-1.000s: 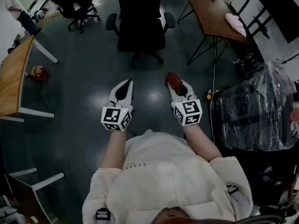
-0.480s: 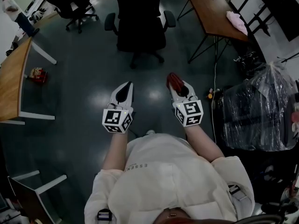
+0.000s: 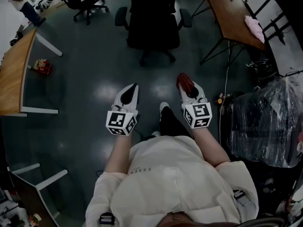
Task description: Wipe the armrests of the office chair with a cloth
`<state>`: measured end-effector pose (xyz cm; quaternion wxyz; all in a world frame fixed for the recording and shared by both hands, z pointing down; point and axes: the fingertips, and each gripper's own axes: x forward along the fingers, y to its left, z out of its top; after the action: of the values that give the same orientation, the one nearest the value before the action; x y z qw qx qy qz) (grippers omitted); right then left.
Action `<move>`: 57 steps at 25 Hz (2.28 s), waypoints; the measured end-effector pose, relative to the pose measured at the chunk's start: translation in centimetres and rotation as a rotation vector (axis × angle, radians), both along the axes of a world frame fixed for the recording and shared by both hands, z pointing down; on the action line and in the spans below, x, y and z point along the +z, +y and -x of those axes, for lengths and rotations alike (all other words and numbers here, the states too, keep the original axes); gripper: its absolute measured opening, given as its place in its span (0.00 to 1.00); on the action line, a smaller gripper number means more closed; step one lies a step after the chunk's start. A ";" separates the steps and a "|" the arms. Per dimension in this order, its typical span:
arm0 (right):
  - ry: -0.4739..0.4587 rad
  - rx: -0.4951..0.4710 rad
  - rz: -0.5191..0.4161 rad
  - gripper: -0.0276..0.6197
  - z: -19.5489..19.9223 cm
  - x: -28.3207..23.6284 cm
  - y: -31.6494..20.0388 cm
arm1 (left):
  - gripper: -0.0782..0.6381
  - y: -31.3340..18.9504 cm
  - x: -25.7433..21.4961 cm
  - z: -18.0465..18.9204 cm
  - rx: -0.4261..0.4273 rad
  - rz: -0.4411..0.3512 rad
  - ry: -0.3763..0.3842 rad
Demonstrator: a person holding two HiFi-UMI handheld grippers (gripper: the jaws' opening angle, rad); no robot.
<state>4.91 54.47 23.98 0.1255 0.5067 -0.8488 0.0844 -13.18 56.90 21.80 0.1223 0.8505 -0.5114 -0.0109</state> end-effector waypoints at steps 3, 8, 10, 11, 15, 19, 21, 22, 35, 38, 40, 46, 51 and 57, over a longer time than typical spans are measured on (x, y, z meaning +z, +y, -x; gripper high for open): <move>-0.010 -0.030 0.022 0.12 1.2 1.1 -2.9 | 0.13 -2.1 0.8 1.1 -0.034 0.017 -0.002; -0.020 -0.083 0.046 0.12 3.4 2.4 -10.8 | 0.13 -8.7 2.1 3.4 -0.100 0.049 -0.012; -0.017 -0.111 0.044 0.12 4.2 2.4 -14.7 | 0.13 -12.2 2.2 4.3 -0.128 0.050 -0.015; -0.017 -0.124 0.045 0.12 4.5 2.4 -16.8 | 0.13 -14.1 2.1 4.6 -0.141 0.050 -0.016; -0.022 -0.160 0.052 0.12 5.8 2.3 -25.1 | 0.13 -21.8 1.9 5.9 -0.176 0.053 -0.020; -0.014 -0.187 0.062 0.12 7.0 2.5 -32.2 | 0.13 -28.2 1.8 7.3 -0.215 0.054 -0.017; -0.012 -0.191 0.068 0.12 7.5 2.6 -35.3 | 0.13 -30.8 2.0 8.1 -0.232 0.063 -0.012; -0.010 -0.193 0.071 0.12 7.8 2.8 -36.6 | 0.13 -31.8 2.2 8.4 -0.237 0.070 -0.009; 0.059 -0.151 0.137 0.12 19.2 7.3 -52.0 | 0.13 -47.1 9.1 19.2 -0.161 0.202 0.010; 0.083 -0.130 0.170 0.12 23.0 9.1 -55.6 | 0.13 -51.4 10.8 22.3 -0.115 0.243 0.024; 0.104 -0.129 0.190 0.12 25.6 10.5 -57.7 | 0.13 -53.9 12.1 24.2 -0.082 0.268 0.031; 0.170 -0.120 0.246 0.12 31.0 15.1 -63.6 | 0.13 -57.6 19.2 26.3 0.017 0.411 0.038; 0.243 -0.130 0.247 0.12 34.8 19.0 -69.3 | 0.13 -58.6 25.4 26.4 0.053 0.518 0.073; 0.352 -0.131 0.247 0.12 37.7 23.0 -73.9 | 0.13 -58.7 29.7 26.8 0.070 0.593 0.111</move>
<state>-32.80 -19.43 47.00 0.3379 0.4381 -0.8282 0.0896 -39.96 -1.79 51.55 0.3935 0.7930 -0.4550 0.0966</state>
